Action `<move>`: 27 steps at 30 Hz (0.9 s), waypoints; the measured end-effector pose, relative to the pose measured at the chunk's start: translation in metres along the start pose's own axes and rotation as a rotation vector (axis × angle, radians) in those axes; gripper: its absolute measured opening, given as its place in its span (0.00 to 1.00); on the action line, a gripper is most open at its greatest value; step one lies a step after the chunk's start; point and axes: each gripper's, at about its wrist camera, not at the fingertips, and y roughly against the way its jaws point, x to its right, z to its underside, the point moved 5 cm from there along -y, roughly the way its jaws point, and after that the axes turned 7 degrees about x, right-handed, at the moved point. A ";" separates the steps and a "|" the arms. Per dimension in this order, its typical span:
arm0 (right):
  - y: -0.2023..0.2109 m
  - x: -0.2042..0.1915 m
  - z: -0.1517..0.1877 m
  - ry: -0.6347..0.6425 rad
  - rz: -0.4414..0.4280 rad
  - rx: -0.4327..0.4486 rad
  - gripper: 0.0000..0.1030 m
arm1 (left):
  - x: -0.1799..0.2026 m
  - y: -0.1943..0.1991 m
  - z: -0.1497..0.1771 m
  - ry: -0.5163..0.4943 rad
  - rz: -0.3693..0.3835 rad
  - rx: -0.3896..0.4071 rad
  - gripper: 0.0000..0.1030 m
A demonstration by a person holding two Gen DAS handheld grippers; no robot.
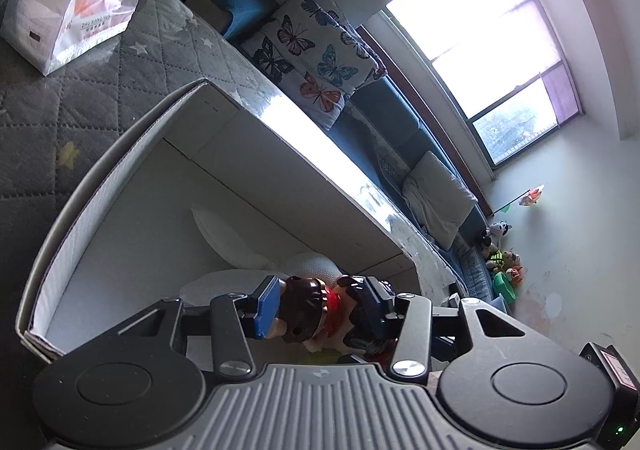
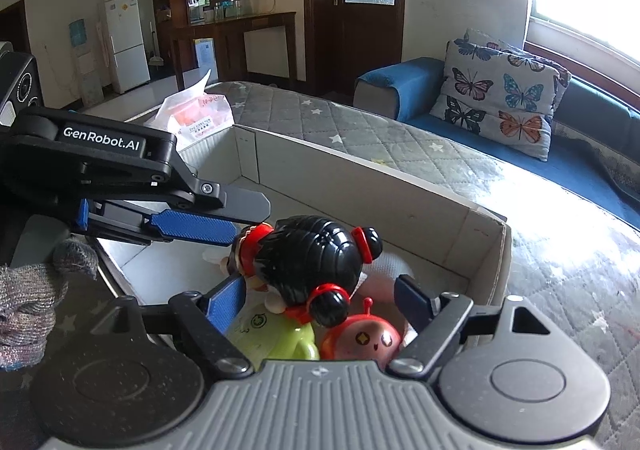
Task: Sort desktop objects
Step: 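Open both grippers to drop the doll into the box, then move both grippers down to the tan peanut-shaped toy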
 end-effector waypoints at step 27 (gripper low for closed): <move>0.128 -0.030 0.062 -0.080 0.036 0.153 1.00 | 0.058 0.086 0.079 -0.247 0.039 0.040 0.47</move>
